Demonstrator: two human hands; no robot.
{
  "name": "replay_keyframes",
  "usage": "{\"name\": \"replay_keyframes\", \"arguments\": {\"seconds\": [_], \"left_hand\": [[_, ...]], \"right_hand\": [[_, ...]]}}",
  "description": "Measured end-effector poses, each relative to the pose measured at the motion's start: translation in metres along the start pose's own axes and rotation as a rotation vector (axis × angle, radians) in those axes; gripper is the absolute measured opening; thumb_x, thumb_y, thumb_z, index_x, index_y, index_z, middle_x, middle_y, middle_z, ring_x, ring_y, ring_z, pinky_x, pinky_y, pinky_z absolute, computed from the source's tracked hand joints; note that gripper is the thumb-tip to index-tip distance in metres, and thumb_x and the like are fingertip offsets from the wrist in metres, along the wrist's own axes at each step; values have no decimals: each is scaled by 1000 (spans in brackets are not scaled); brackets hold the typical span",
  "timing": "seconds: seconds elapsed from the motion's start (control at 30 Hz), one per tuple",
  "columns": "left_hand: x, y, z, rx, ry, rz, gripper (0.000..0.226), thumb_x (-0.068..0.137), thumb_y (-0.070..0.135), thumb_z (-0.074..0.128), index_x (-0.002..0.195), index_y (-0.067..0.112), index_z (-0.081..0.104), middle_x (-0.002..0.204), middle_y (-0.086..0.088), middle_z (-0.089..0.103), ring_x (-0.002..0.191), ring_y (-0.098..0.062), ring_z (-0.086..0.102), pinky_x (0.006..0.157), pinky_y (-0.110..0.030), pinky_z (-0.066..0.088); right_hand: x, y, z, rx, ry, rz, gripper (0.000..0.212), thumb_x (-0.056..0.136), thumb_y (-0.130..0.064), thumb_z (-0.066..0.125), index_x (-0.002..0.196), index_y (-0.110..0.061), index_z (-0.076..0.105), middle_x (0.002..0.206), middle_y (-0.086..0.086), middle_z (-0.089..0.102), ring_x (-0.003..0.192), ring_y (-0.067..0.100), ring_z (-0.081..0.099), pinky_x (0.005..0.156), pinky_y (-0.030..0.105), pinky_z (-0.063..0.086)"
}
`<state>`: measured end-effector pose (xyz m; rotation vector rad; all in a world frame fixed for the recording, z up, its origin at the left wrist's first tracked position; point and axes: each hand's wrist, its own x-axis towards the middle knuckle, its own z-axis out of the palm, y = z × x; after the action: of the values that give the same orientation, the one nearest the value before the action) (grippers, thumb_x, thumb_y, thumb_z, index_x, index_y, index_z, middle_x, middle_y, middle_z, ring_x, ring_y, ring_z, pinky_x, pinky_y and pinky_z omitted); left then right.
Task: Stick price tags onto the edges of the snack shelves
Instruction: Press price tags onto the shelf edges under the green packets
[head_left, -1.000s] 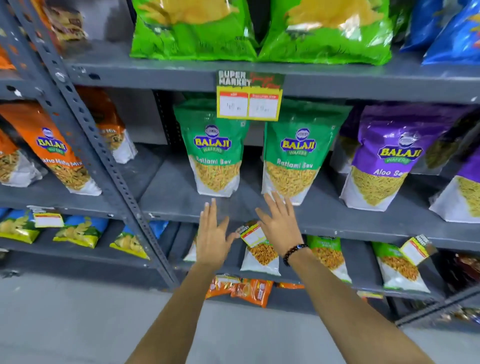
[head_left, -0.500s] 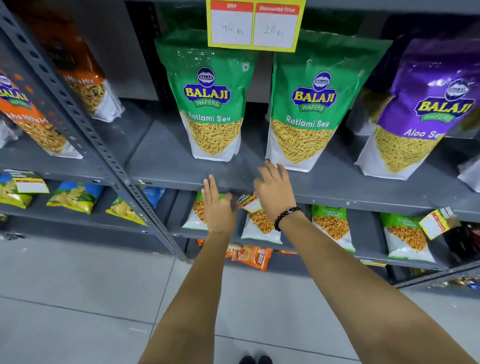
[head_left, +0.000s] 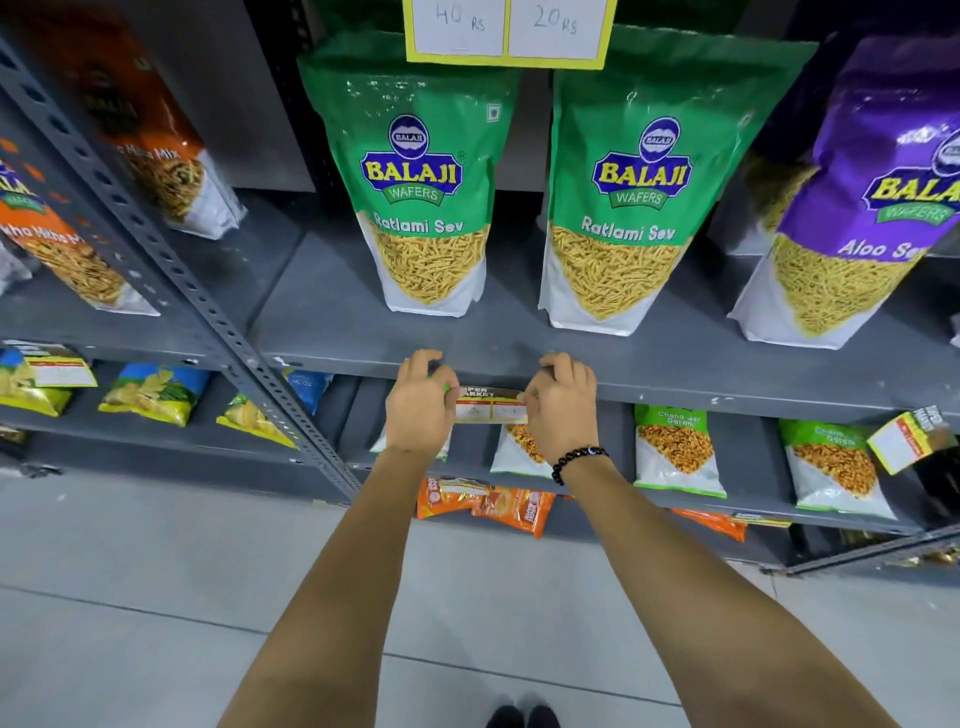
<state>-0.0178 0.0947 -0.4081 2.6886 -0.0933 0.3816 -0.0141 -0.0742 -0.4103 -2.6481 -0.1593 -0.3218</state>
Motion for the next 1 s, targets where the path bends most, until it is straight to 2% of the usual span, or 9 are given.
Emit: {"name": "replay_keyframes", "arguments": {"seconds": [0.13,0.27,0.4,0.5,0.67,0.73,0.87,0.93,1.0], "left_hand": [[5,4,-8,43,20,37,8,77,-2,66,75,4,64,102,-19,62,85,-38,60,53,-35,48],[10,6,-17,57,-3,38,4,81,3,66,80,6,62,112,-18,58,83,-37,60,57,-39,50],[13,11,-20,78,-39,-1,4,83,7,65,83,6,61,121,-16,54,89,-36,59,61,-41,51],[15,12,-19,84,-37,-53,15,83,14,66,92,5,59,123,-17,51,91,-37,60,63,-44,53],[18,18,-14,100,-44,-87,54,72,39,76,108,6,53,126,-16,49,97,-36,56,66,-45,52],[21,19,-11,150,-50,-111,56,75,44,72,112,7,51,128,-16,47,101,-36,53,68,-46,52],[22,22,-8,176,-70,-107,53,78,41,70,114,7,50,128,-17,47,104,-37,51,69,-47,52],[21,27,-7,174,-93,-124,56,80,39,69,119,5,47,134,-18,43,111,-38,47,77,-48,51],[17,32,-5,162,-91,-103,58,83,34,67,126,3,42,143,-21,35,128,-39,35,99,-49,42]], "right_hand": [[6,-4,-2,-9,7,41,11,79,-9,67,74,1,64,97,21,59,90,40,51,92,49,37],[8,-5,-5,6,1,60,13,84,-12,62,80,0,64,100,19,57,95,37,48,95,46,33],[7,-7,-4,-15,18,62,12,83,-13,62,85,-1,62,99,19,58,95,38,49,93,47,36],[7,-9,-6,15,48,96,17,82,-16,65,90,-3,57,98,19,58,95,37,50,91,47,37],[10,-19,-3,47,96,145,42,73,-32,74,99,-6,54,98,16,60,96,36,50,91,48,36],[13,-21,-2,40,113,177,43,73,-32,74,99,-6,54,98,17,60,96,38,51,91,49,36],[14,-19,0,-14,100,156,41,76,-36,71,101,-8,54,100,15,60,97,36,50,90,48,36],[14,-17,-5,-14,59,150,43,77,-36,69,106,-9,52,105,14,59,102,34,49,91,47,35],[11,-10,-16,14,22,93,44,81,-31,66,115,-10,49,113,13,57,107,34,48,94,45,35]]}}
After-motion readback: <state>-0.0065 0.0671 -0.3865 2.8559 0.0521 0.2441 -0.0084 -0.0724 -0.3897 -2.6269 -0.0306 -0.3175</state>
